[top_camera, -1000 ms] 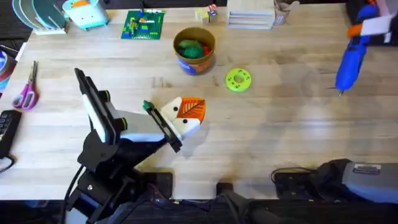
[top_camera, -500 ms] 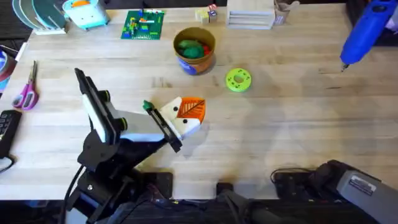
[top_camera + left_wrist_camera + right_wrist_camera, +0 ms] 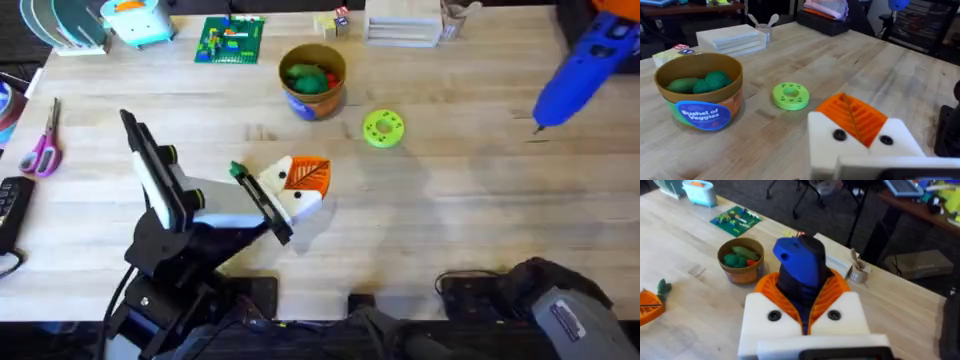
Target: Pick up the gripper from the table and insert it into the empty holder that is missing its gripper. Then pick up a screw, insert it into the mounting hole, and use the screwdriver to tighten it. Finally, clean up the table by picking up the vegetable and placing it into the bucket.
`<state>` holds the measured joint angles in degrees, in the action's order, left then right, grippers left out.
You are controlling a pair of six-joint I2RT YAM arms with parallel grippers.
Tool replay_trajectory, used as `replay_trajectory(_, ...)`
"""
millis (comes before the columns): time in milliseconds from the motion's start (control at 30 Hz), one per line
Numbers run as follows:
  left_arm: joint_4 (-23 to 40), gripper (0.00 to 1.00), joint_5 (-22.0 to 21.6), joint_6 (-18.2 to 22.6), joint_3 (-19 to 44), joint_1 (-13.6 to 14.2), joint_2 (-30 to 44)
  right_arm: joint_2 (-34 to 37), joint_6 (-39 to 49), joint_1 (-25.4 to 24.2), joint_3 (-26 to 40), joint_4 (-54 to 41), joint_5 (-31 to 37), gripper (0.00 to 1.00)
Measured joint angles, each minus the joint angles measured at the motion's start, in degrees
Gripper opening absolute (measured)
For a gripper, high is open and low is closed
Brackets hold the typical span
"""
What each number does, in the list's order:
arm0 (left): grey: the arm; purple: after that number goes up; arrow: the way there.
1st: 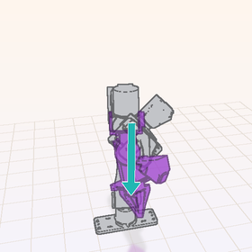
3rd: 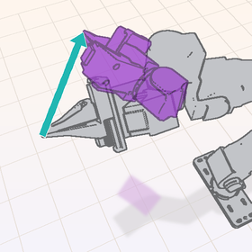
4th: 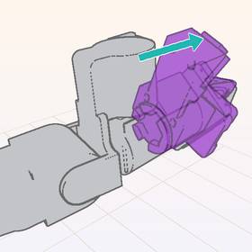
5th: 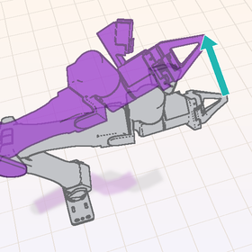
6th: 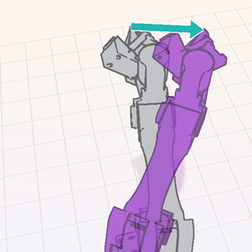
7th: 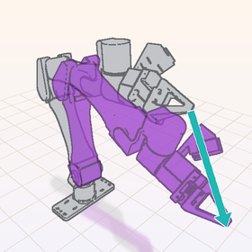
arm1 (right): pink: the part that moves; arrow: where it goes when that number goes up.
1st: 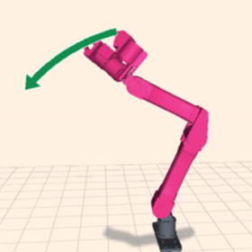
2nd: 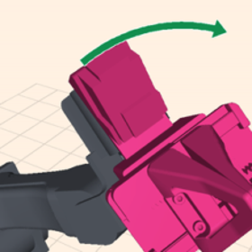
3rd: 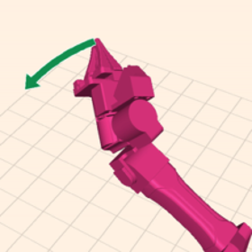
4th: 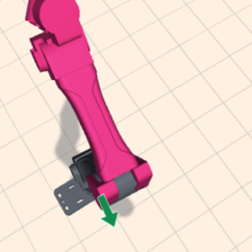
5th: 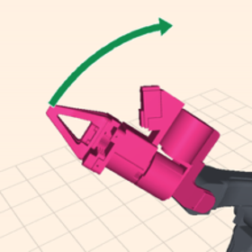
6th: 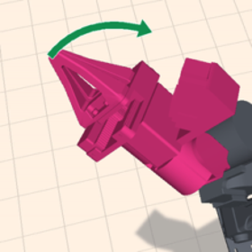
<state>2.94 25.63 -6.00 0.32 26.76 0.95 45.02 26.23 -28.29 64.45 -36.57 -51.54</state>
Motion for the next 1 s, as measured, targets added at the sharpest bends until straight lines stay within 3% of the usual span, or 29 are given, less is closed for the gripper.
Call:
replay_trajectory(267,-0.01,0.006,0.0,0.0,0.0,0.0,0.0,-8.15,-19.86,3.27,-21.76,34.53,-3.57,0.023)
replay_trajectory(467,0.0,0.006,-0.01,-0.02,0.0,0.0,0.0,-9.77,-36.73,15.22,-32.66,56.72,1.75,0.023)
replay_trajectory(733,0.0,0.006,-0.19,-0.02,0.0,0.0,0.0,-4.01,-43.26,39.27,-35.43,67.29,11.6,0.023)
replay_trajectory(1000,0.0,0.006,-0.17,0.0,0.0,0.0,0.0,4.16,-44.34,54.0,-35.43,82.77,14.26,0.023)
